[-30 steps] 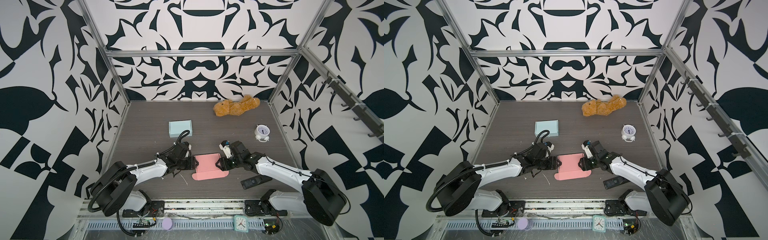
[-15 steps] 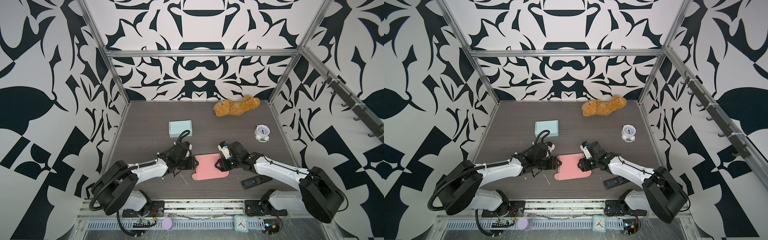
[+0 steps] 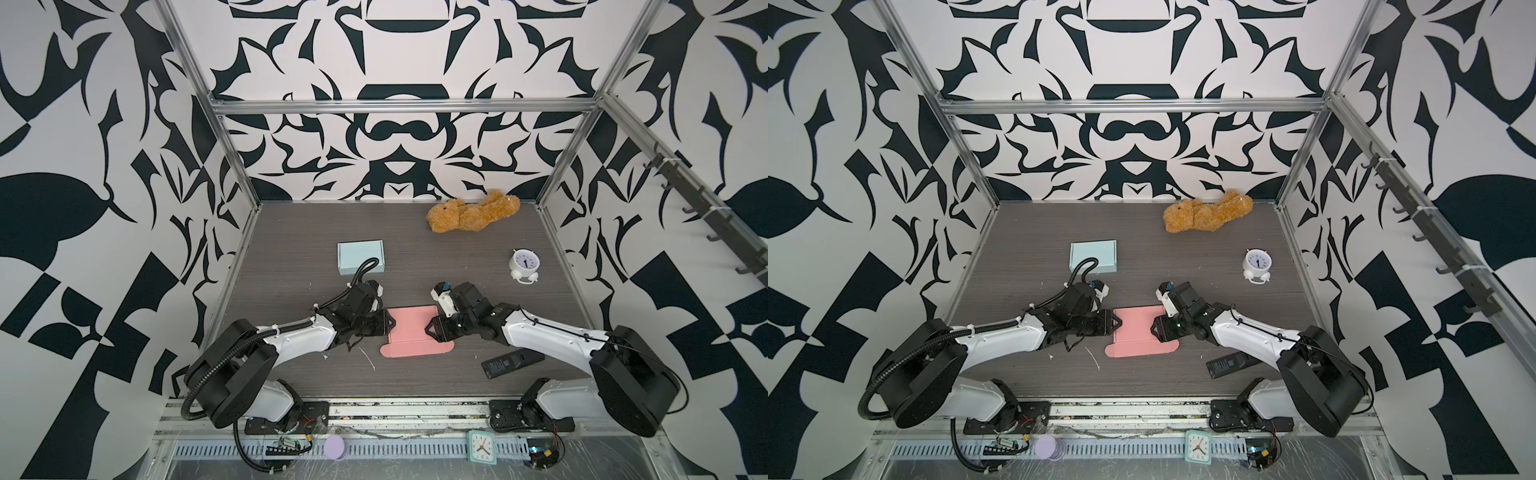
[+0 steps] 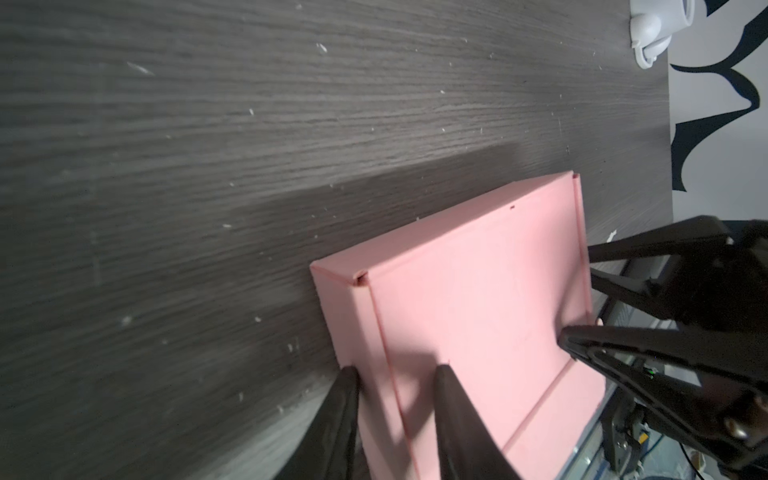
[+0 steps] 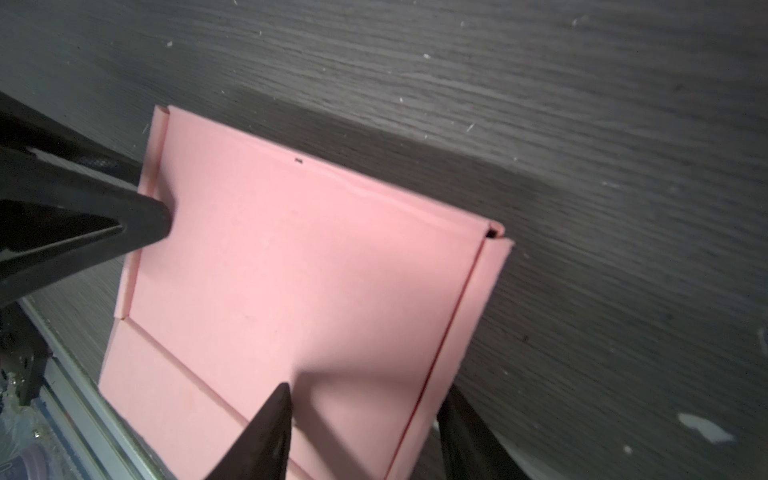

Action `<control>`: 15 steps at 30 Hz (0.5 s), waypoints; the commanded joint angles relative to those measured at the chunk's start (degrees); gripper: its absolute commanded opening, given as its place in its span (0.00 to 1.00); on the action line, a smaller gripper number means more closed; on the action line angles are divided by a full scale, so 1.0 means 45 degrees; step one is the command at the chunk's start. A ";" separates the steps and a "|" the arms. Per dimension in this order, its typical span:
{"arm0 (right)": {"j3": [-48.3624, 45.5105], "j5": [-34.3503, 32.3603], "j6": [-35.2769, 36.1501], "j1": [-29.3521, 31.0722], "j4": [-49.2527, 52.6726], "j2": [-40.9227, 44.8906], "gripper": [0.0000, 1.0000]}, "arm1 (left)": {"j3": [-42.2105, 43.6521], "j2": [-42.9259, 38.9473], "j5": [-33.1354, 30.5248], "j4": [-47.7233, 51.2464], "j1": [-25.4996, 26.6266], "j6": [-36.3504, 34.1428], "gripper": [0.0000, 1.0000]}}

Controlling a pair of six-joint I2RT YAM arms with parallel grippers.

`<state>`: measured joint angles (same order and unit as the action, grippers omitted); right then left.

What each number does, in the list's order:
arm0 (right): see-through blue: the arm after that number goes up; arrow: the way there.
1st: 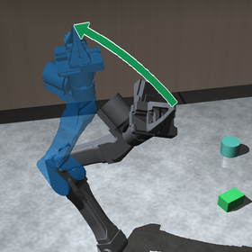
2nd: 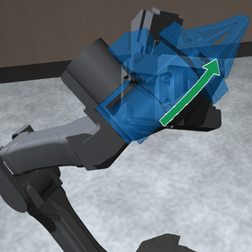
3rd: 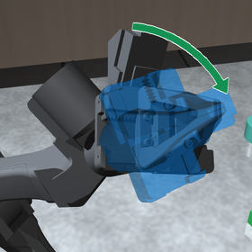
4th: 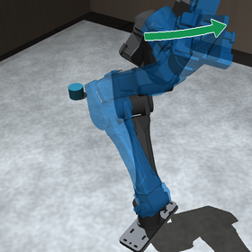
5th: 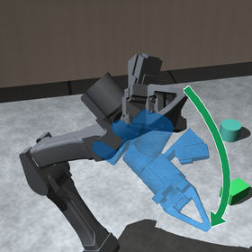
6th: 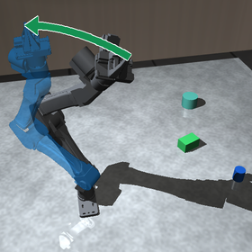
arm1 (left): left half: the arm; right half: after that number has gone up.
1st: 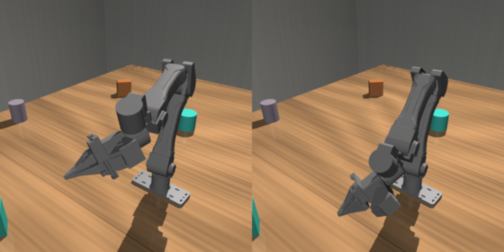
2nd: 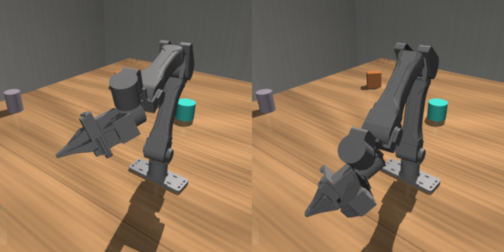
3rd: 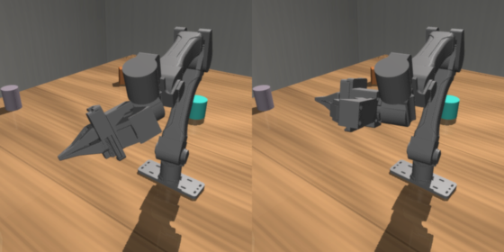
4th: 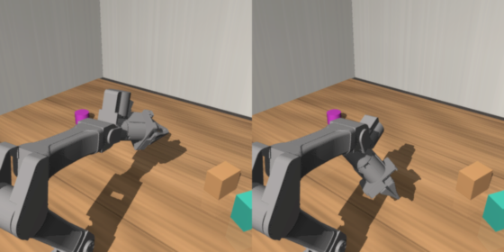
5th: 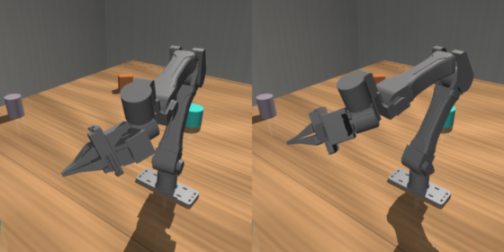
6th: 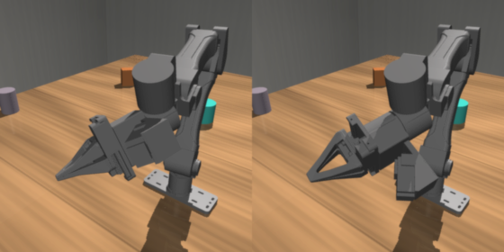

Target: Fold the paper box

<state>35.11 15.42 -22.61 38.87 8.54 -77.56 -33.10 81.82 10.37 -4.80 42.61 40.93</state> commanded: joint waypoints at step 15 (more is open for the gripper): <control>0.0372 -0.0012 -0.0170 0.0363 -0.0438 0.0086 0.64 | -0.0031 0.0096 -0.0155 0.0207 -0.0655 -0.0321 0.33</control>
<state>35.42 15.44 -23.49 40.01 7.18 -78.41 -33.26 81.89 10.11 -4.91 40.12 40.01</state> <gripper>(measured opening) 0.631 0.327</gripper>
